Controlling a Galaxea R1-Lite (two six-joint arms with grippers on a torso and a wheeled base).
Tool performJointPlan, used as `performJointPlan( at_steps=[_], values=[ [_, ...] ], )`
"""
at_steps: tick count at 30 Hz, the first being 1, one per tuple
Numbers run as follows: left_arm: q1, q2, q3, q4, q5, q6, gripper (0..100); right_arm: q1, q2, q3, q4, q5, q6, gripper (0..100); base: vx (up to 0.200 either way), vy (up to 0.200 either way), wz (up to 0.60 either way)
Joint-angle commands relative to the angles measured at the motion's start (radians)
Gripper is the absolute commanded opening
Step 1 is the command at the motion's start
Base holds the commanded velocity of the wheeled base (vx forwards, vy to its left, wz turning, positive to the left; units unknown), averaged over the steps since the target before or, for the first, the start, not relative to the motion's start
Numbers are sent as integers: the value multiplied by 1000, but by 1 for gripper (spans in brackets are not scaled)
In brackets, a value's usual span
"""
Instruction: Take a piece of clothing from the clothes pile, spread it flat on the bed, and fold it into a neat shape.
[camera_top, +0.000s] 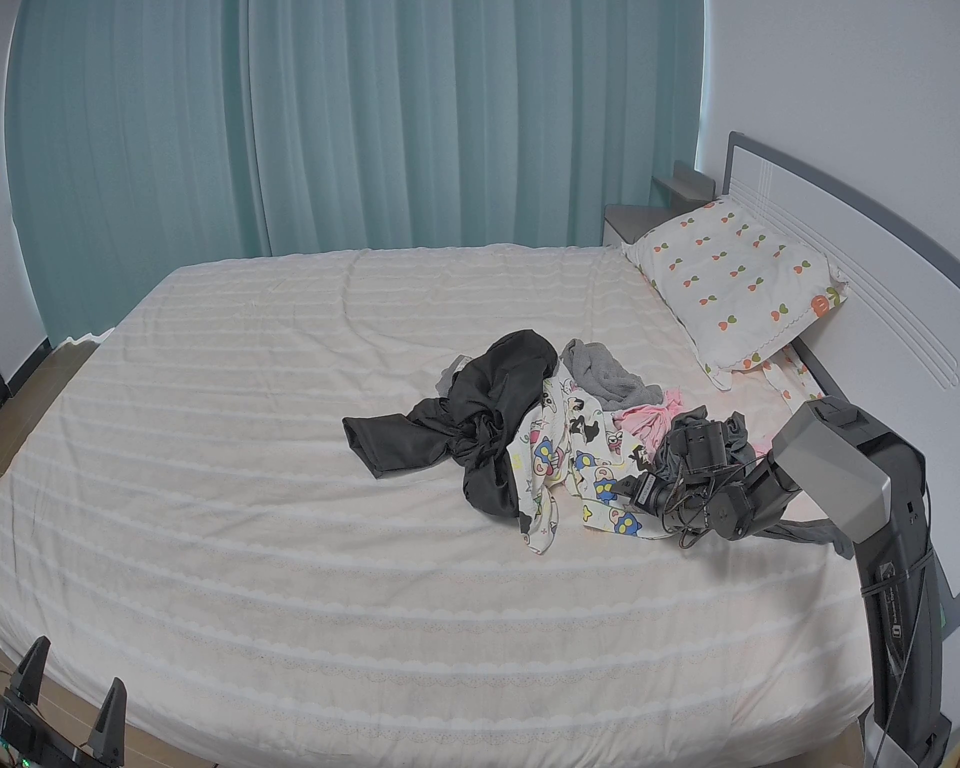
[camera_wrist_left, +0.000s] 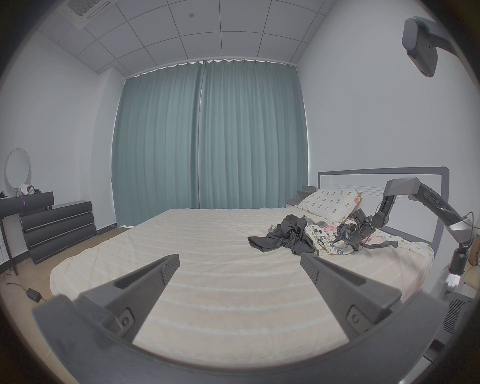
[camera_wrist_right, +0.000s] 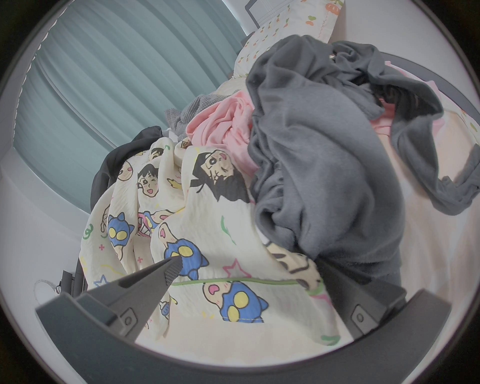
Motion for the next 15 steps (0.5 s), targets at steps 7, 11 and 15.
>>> performJointPlan(
  at_steps=[7, 11, 15],
  values=[
    [0, -16, 18, 0, 0, 0, 100, 23, 38, -107, 86, 15, 8, 0, 0, 0, 0],
    [0, -16, 18, 0, 0, 0, 100, 29, 34, -103, 89, 10, 11, 0, 0, 0, 0],
    [0, -16, 18, 0, 0, 0, 100, 29, 24, -89, 97, 7, 11, 0, 0, 0, 0]
  ],
)
